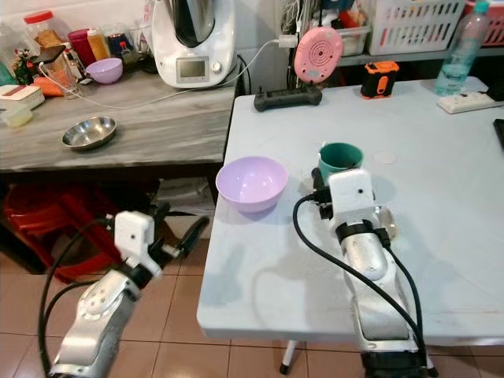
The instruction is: Setting the table
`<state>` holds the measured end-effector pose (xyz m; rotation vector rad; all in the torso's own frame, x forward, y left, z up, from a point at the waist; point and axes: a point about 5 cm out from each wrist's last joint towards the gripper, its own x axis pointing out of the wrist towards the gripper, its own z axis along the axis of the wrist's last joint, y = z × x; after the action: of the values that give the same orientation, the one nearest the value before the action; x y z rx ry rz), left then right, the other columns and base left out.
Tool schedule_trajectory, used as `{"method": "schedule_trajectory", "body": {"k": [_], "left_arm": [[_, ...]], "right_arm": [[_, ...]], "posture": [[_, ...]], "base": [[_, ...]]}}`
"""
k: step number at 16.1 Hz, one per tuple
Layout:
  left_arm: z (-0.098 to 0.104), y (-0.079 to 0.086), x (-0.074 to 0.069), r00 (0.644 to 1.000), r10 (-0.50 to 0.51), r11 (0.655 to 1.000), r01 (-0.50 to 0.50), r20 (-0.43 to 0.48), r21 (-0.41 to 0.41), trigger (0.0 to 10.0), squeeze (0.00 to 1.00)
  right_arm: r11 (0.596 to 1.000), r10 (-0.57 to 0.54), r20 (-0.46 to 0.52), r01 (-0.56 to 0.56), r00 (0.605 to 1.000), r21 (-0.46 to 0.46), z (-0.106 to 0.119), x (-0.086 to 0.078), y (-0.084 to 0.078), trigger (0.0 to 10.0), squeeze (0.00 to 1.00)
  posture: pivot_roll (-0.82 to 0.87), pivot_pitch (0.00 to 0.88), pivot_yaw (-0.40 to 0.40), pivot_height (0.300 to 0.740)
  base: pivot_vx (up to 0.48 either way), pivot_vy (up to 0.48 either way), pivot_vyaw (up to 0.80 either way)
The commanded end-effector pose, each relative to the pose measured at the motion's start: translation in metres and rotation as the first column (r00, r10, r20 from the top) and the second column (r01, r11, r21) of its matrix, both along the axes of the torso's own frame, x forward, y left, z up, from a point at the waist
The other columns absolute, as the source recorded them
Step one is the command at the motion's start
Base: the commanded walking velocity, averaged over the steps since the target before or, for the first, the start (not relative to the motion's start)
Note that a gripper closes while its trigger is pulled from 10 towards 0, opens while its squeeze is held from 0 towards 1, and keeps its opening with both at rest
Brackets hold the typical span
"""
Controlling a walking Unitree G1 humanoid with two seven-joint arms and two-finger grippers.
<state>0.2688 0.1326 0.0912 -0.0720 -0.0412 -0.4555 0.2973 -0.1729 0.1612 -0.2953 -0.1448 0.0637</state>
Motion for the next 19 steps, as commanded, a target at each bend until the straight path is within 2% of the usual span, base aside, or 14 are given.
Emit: {"method": "schedule_trajectory", "body": {"k": [1,3,4,6,7,9,11,12,13,15,16,19], "left_arm": [[0.001,0.011,-0.001,1.000,0.009,0.999,-0.009,0.009,0.044,10.0,0.00],[-0.003,0.012,-0.004,0.999,-0.022,0.999,0.023,-0.028,0.042,10.0,0.00],[-0.010,0.009,-0.013,0.989,-0.132,0.990,0.136,-0.071,0.050,10.0,0.00],[-0.010,0.006,-0.019,0.973,-0.220,0.972,0.225,-0.068,0.072,10.0,0.00],[-0.009,0.006,-0.019,0.970,-0.233,0.968,0.238,-0.061,0.084,10.0,0.00],[-0.009,0.008,-0.020,0.972,-0.228,0.968,0.233,-0.066,0.088,10.0,0.00],[-0.010,0.009,-0.021,0.971,-0.228,0.968,0.234,-0.071,0.086,10.0,0.00],[-0.011,0.010,-0.022,0.968,-0.236,0.966,0.243,-0.079,0.086,10.0,0.00],[-0.012,0.009,-0.024,0.964,-0.248,0.964,0.255,-0.094,0.076,10.0,0.00],[-0.013,0.006,-0.030,0.953,-0.289,0.954,0.294,-0.087,0.054,10.0,0.00],[-0.013,0.006,-0.031,0.952,-0.297,0.953,0.300,-0.077,0.042,10.0,0.00],[-0.012,0.008,-0.032,0.950,-0.306,0.950,0.310,-0.069,0.050,10.0,0.00]], "right_arm": [[0.997,0.076,0.009,-0.076,0.997,-0.022,0.003,0.002,0.014,10.0,0.00],[0.988,0.139,0.007,-0.138,0.990,-0.071,0.003,0.002,0.019,10.0,0.00],[0.950,0.267,-0.039,-0.270,0.963,-0.156,0.002,0.002,0.027,10.0,0.00],[0.899,0.371,-0.112,-0.387,0.922,-0.204,-0.001,0.004,0.031,10.0,0.00],[0.878,0.405,-0.146,-0.429,0.902,-0.213,-0.002,0.007,0.031,10.0,1.00],[0.813,0.471,-0.200,-0.510,0.859,-0.279,0.001,0.017,0.031,10.0,1.00],[0.774,0.502,-0.234,-0.553,0.833,-0.309,0.004,0.023,0.032,10.0,1.00],[0.736,0.518,-0.264,-0.581,0.814,-0.346,0.006,0.030,0.032,10.0,1.00],[0.711,0.522,-0.294,-0.599,0.801,-0.368,0.007,0.039,0.031,10.0,0.00],[0.682,0.536,-0.321,-0.624,0.781,-0.381,0.008,0.049,0.031,10.0,0.00],[0.668,0.565,-0.334,-0.655,0.755,-0.352,0.008,0.052,0.035,10.0,0.00],[0.595,0.608,-0.384,-0.719,0.695,-0.360,0.002,0.055,0.045,10.0,0.00]], "posture": [[-0.10,0.000,0.097,0.740],[-0.10,0.000,0.095,0.740],[-0.10,0.000,0.098,0.740],[-0.10,0.000,0.101,0.740],[-0.10,0.000,0.102,0.740],[-0.09,0.000,0.100,0.740],[-0.09,0.000,0.098,0.740],[-0.08,0.000,0.098,0.740],[-0.08,0.000,0.098,0.740],[-0.08,0.000,0.098,0.740],[-0.08,0.000,0.097,0.740],[-0.07,0.000,0.097,0.740]], "base": [[0.000,0.000,0.00],[0.000,0.000,0.00],[0.000,0.000,0.00],[0.000,0.000,0.00],[0.000,0.000,0.00],[0.000,0.000,0.00],[0.000,0.000,0.00],[0.000,0.000,0.00],[0.000,0.000,0.00],[0.000,0.000,0.00],[0.000,0.000,0.00],[0.000,0.000,0.00]]}}
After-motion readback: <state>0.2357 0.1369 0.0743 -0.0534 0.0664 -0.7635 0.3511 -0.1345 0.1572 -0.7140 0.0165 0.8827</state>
